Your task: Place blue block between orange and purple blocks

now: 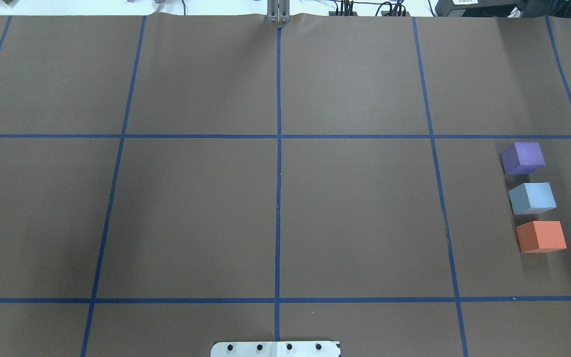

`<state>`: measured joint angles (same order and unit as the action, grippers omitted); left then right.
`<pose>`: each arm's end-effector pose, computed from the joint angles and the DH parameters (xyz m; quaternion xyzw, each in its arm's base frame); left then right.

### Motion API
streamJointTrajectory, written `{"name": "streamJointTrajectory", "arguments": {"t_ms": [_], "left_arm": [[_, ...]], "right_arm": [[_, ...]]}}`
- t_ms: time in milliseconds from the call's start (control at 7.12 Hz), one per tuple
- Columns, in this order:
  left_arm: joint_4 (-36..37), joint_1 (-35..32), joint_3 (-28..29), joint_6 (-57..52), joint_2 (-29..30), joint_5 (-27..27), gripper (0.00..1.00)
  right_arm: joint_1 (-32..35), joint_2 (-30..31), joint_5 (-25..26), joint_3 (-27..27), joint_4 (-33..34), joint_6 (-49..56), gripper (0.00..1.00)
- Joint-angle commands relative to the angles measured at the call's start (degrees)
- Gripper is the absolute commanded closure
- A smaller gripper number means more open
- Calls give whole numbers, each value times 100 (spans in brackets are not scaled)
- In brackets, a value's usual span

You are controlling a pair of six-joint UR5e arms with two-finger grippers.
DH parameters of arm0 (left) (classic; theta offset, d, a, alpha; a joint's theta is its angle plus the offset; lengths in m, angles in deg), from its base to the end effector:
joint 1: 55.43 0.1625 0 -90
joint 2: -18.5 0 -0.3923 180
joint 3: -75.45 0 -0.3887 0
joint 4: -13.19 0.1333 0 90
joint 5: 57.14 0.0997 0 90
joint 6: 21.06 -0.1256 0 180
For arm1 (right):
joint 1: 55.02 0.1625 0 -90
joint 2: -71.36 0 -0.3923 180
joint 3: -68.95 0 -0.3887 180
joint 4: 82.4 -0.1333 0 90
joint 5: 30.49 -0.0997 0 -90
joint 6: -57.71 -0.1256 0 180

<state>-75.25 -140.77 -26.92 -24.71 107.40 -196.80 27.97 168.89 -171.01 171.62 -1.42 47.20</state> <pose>0.0020 -0.4871 0.5421 0.0731 0.4191 0.1010 0.8993 -0.0191 -0.4530 0.5696 0.0457 -0.4355 -0.0252 0.8987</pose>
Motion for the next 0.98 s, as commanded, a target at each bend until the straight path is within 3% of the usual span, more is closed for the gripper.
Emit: {"name": "streamJointTrajectory", "arguments": {"t_ms": [0, 843], "left_arm": [[-7, -1, -28, -21, -56, 0, 0], [2, 8, 95, 49, -48, 0, 0]], "right_arm": [[-56, -41, 94, -10, 5, 14, 0], [58, -173, 42, 139, 5, 14, 0]]}}
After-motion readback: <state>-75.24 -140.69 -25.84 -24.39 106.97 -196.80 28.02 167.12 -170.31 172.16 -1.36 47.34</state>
